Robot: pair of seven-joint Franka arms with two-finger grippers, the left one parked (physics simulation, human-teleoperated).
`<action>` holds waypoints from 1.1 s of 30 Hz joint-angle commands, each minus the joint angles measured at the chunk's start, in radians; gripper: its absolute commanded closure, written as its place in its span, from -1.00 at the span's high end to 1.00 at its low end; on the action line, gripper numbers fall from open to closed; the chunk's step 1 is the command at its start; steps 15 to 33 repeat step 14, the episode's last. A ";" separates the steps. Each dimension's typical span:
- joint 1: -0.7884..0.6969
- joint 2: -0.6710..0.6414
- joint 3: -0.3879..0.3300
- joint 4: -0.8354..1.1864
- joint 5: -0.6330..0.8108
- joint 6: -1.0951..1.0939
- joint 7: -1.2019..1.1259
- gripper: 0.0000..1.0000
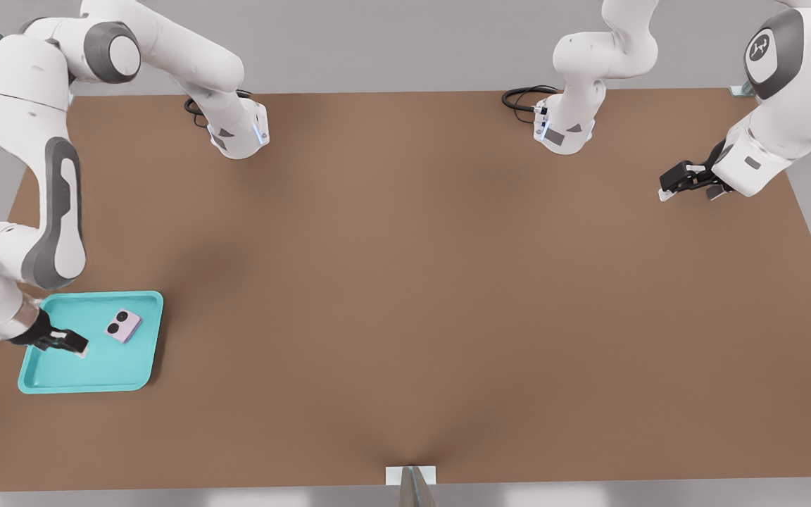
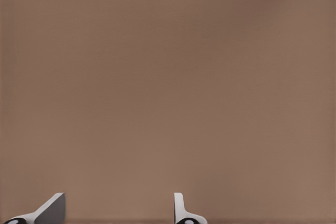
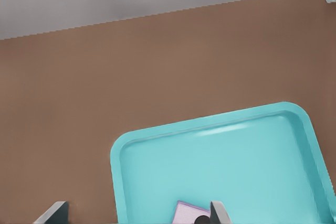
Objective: Keep left arm still and place phone on the tray with right arm
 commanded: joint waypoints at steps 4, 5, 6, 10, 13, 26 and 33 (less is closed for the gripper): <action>0.257 -0.246 -0.005 0.136 -0.051 -0.676 0.113 1.00; 0.340 -0.335 -0.129 0.096 0.028 -0.674 0.105 1.00; 0.530 -0.398 -0.332 0.032 0.063 -0.666 0.104 1.00; 0.589 -0.490 -0.386 -0.100 0.066 -0.537 0.033 1.00; 0.590 -0.482 -0.377 -0.097 0.066 -0.548 0.030 1.00; 0.592 -0.482 -0.378 -0.099 0.064 -0.551 0.030 1.00; 0.592 -0.482 -0.378 -0.099 0.064 -0.551 0.030 1.00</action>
